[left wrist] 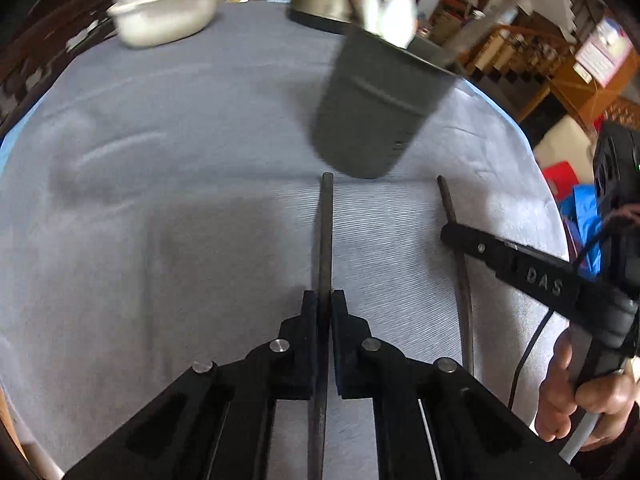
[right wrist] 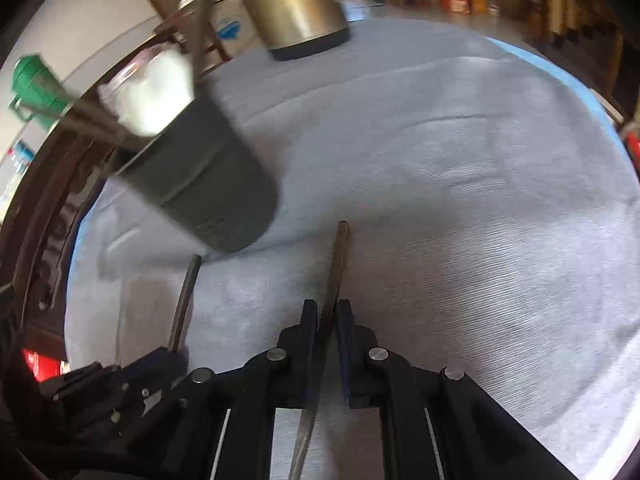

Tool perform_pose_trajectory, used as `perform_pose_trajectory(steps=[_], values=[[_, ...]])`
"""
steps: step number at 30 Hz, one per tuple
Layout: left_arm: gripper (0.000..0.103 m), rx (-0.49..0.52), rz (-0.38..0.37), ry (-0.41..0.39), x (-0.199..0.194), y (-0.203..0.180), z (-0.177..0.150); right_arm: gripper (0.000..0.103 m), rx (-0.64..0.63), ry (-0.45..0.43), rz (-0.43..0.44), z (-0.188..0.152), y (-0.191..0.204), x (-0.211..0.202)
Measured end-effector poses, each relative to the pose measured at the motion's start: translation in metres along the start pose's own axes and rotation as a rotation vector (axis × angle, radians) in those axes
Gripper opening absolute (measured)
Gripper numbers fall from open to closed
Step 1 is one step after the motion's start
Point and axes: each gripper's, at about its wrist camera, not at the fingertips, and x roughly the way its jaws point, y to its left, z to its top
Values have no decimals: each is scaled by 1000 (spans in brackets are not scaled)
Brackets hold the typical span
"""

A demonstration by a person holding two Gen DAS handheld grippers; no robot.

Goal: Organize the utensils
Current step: 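Grasp a dark chopstick with the right tool while the left tool grasps another chopstick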

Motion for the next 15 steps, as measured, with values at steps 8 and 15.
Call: perform_pose_trajectory(steps=[8,15], values=[[15,-76,-16,36,-7,36,14,12,-46,78,40,3,28,9],[36,-69,6,13,-4,38,43,20,27,97,11,19,20,12]])
